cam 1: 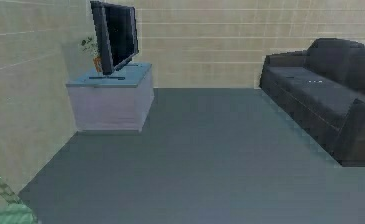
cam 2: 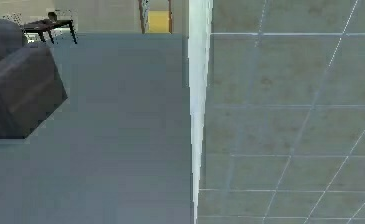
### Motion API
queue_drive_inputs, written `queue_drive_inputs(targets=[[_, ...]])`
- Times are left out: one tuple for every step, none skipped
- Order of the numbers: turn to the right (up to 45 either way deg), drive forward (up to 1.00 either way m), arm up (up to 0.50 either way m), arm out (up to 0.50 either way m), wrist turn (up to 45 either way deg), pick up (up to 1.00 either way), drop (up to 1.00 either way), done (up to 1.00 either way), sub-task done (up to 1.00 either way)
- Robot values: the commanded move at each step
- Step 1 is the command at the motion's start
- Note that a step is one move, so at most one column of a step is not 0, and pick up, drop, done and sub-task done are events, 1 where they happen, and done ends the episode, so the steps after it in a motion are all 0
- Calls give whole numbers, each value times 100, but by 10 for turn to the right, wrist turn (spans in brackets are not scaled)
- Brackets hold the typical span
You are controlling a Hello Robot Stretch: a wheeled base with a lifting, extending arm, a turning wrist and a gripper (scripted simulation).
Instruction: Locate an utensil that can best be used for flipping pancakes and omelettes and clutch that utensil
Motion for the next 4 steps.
queue_drive_inputs(targets=[[450,0,0,0,0,0,0,0,0],[30,0,0,0,0,0,0,0,0],[150,0,0,0,0,0,0,0,0],[0,25,0,0,0,0,0,0,0]])
